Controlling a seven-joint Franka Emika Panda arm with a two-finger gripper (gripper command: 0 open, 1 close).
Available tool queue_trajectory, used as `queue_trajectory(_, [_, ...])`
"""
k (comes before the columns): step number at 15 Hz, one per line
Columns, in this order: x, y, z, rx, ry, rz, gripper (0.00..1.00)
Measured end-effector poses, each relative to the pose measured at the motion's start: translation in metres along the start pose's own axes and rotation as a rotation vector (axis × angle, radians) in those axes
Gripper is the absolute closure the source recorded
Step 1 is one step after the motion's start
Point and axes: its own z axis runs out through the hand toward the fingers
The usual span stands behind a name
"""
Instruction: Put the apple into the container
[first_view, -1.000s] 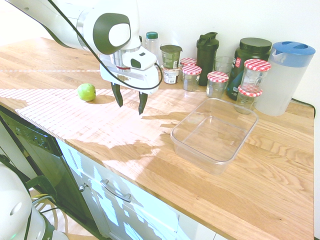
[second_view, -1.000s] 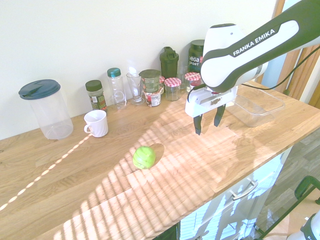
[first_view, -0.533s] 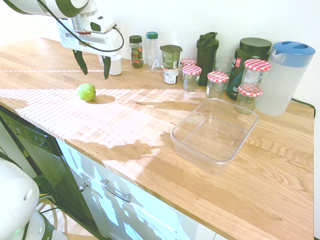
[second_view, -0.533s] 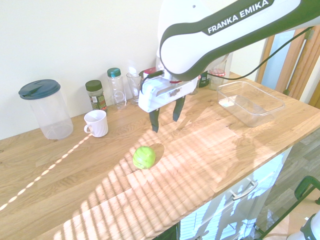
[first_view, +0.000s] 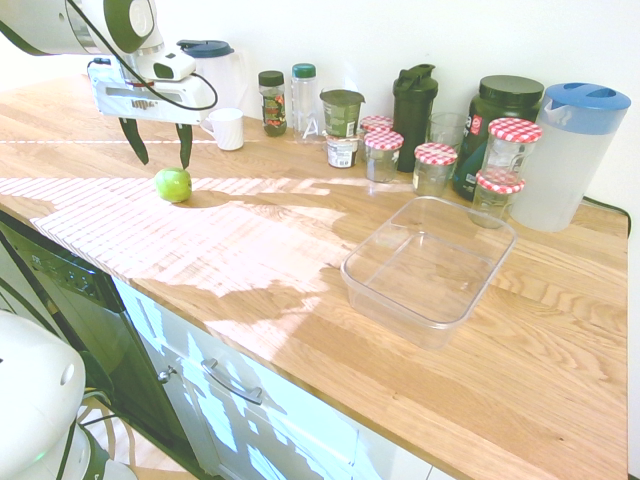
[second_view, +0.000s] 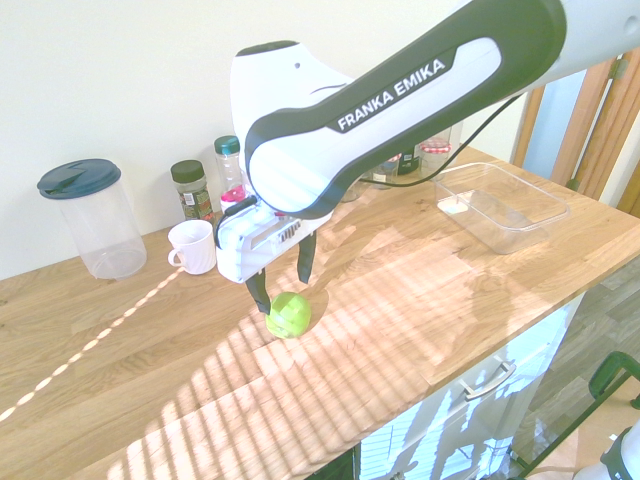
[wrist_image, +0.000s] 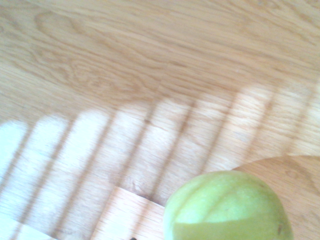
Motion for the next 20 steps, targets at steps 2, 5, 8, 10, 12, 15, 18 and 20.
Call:
queue_trajectory(2, [-0.004,-0.004,0.014,-0.034,0.006,-0.025,0.00])
queue_trajectory(5, [-0.006,-0.007,0.029,-0.061,0.017,-0.046,0.00])
queue_trajectory(8, [-0.004,-0.007,0.045,-0.075,0.014,-0.045,1.00])
queue_trajectory(10, [-0.004,-0.006,0.055,-0.073,0.010,-0.046,1.00])
queue_trajectory(12, [-0.005,-0.005,0.058,-0.068,0.011,-0.043,1.00])
queue_trajectory(15, [-0.009,-0.007,0.059,-0.066,0.012,-0.042,1.00])
queue_trajectory(18, [-0.010,-0.007,0.060,-0.065,0.012,-0.039,1.00])
queue_trajectory(20, [-0.008,-0.007,0.056,-0.054,0.014,-0.027,1.00])
